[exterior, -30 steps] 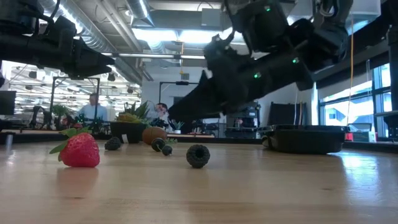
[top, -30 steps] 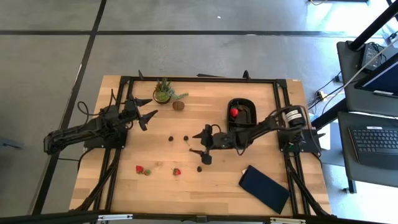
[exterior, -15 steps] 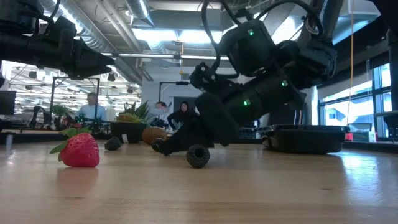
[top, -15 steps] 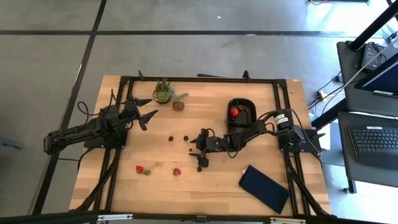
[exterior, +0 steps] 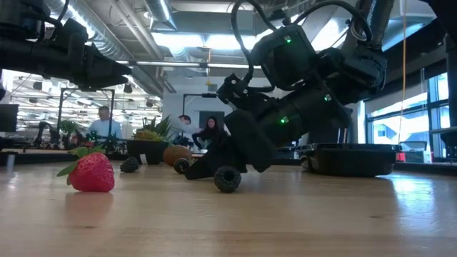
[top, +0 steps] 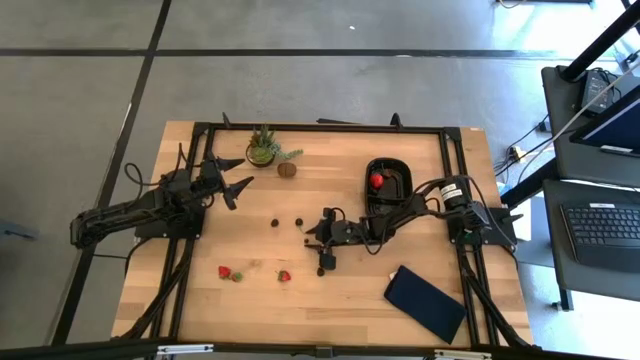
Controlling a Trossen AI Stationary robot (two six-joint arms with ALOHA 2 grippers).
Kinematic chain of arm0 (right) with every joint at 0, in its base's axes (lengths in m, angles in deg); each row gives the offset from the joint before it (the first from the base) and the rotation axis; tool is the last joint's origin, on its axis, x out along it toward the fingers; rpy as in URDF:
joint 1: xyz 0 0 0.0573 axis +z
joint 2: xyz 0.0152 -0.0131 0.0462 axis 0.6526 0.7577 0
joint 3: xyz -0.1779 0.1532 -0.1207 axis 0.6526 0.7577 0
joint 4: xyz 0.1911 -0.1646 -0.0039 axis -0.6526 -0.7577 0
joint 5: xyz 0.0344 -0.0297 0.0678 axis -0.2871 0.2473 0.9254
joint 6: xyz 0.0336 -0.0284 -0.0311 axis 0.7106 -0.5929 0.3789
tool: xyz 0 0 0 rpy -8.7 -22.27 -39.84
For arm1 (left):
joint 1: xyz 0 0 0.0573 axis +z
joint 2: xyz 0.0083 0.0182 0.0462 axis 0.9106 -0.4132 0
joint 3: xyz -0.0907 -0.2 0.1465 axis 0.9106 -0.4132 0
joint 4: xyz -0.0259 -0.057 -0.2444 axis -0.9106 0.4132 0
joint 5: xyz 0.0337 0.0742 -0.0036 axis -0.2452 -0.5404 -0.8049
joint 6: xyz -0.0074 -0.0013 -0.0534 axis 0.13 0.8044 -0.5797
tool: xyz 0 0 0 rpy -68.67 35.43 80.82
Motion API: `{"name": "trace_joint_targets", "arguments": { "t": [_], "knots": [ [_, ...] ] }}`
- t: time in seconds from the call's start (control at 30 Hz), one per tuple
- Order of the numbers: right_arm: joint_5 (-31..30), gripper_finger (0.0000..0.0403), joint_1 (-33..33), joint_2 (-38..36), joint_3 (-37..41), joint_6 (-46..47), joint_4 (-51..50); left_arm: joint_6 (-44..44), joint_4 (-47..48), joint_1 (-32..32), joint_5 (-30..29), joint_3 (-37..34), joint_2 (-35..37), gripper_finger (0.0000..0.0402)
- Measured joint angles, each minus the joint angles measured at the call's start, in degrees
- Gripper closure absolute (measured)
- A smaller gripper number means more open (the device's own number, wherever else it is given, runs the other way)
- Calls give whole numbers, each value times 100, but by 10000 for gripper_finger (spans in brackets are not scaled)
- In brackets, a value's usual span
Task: Pick and placing Produce into tupperware
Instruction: Put the blueberry into the black bin
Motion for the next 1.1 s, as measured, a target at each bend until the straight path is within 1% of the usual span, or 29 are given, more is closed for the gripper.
{"name": "trace_joint_targets", "arguments": {
  "t": [0.3, 0.83, 1.1],
  "knots": [
    [-2, 241, 0, 0, 0, 6, -7, 1, 1, 0, 0, 0, 0, 99],
    [-4, 287, 0, 0, 2, 7, -13, 4, -2, 0, 0, 0, 0, 99],
    [-7, 303, 0, 0, 4, 8, -15, 4, 0, 0, -1, 0, 0, 99]
  ]
}}
